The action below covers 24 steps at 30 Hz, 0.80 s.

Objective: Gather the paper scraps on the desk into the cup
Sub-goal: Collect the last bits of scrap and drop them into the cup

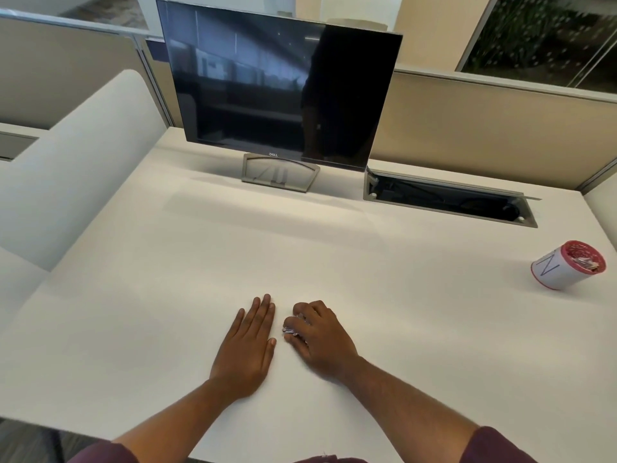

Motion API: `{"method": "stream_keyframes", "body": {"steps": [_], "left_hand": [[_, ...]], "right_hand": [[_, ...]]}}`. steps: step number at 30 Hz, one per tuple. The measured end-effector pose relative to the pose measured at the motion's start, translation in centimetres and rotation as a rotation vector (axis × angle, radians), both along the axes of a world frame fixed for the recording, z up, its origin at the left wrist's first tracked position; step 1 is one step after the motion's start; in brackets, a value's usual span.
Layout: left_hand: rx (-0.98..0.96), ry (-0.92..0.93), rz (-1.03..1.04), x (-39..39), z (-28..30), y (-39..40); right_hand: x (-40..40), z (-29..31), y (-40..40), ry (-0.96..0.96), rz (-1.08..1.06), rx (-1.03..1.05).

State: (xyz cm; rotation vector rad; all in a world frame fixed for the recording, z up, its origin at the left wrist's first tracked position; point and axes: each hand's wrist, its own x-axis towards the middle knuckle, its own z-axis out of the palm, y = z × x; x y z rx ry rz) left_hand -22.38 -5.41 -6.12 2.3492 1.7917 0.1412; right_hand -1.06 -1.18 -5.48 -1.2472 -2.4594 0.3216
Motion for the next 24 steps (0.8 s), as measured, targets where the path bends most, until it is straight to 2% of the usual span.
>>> {"method": "stream_keyframes", "body": {"steps": [5, 13, 18, 22, 24], "left_hand": [[-0.014, -0.012, 0.004, 0.1, 0.2, 0.0], [-0.028, -0.01, 0.012, 0.1, 0.4, 0.1], [-0.022, -0.011, 0.011, 0.2, 0.4, 0.0], [-0.015, -0.034, -0.005, 0.4, 0.6, 0.0], [-0.01, -0.089, -0.027, 0.9, 0.8, 0.3]], "right_hand": [[0.8, 0.0, 1.1, 0.023, -0.066, 0.023], [4.9, 0.9, 4.3, -0.053, -0.131, 0.078], [3.9, 0.9, 3.3, -0.084, -0.206, 0.1], [3.1, 1.5, 1.7, -0.11, -0.169, 0.117], [2.8, 1.7, 1.0, -0.027, -0.234, 0.054]]}}
